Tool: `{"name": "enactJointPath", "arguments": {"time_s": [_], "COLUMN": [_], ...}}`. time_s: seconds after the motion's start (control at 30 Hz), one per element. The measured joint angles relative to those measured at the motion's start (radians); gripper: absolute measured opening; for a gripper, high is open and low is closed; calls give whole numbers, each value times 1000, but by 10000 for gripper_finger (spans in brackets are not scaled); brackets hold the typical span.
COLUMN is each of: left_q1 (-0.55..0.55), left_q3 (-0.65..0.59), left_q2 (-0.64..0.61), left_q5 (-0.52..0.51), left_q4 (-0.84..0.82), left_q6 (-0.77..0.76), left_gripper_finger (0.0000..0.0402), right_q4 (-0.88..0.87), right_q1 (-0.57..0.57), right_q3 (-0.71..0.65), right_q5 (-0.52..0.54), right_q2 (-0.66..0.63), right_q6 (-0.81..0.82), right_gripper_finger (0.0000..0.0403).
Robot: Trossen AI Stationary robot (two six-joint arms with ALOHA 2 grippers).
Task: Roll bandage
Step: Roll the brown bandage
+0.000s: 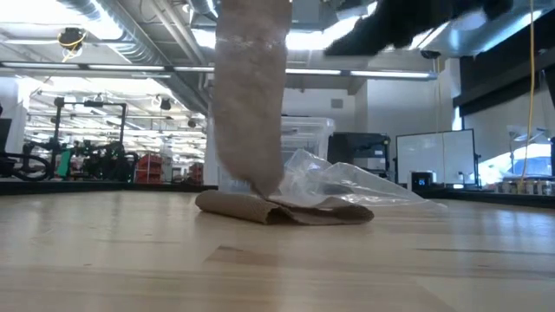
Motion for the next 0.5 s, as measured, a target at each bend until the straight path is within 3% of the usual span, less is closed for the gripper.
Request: {"name": "enactJointPath", "arguments": {"time_s": [0.2, 0.4, 0.5], "left_q1": [-10, -7, -1], "left_q3": [0, 0, 0], "left_q2": [-26, -29, -30], "left_q5": [36, 35, 31], "left_q4": [56, 54, 49], "left_q6": [0, -42, -56], "left_gripper_finger": [0, 0, 0], "right_q4": [342, 511, 596], "right_q1": [-107, -150, -147], "right_q3": [-110, -115, -115], "right_q5": [-146, -398, -429], "right_q2": [153, 339, 411], "right_q6": [53, 126, 140], "right_gripper_finger": [285, 285, 285]}}
